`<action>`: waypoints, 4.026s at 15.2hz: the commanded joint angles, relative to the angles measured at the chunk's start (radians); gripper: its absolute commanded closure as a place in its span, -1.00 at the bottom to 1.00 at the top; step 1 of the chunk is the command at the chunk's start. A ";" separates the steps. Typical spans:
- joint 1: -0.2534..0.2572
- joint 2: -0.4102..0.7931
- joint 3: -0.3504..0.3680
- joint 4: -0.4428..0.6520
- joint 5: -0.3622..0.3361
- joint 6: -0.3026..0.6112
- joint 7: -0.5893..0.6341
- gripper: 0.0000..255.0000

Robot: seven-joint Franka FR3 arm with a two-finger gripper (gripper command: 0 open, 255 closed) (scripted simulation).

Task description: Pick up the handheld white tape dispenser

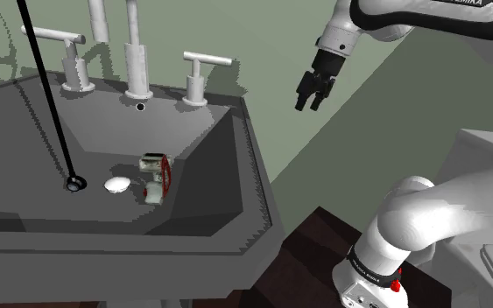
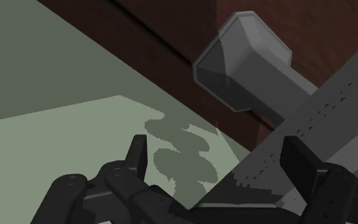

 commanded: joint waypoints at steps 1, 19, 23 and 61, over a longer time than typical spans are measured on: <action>0.000 0.000 0.000 0.000 0.000 0.000 0.000 -1.00; 0.062 0.374 0.418 0.224 0.077 0.106 0.544 -1.00; 0.071 0.514 0.501 0.334 0.039 0.115 0.676 -1.00; 0.229 1.050 0.634 0.823 -0.216 0.028 1.069 1.00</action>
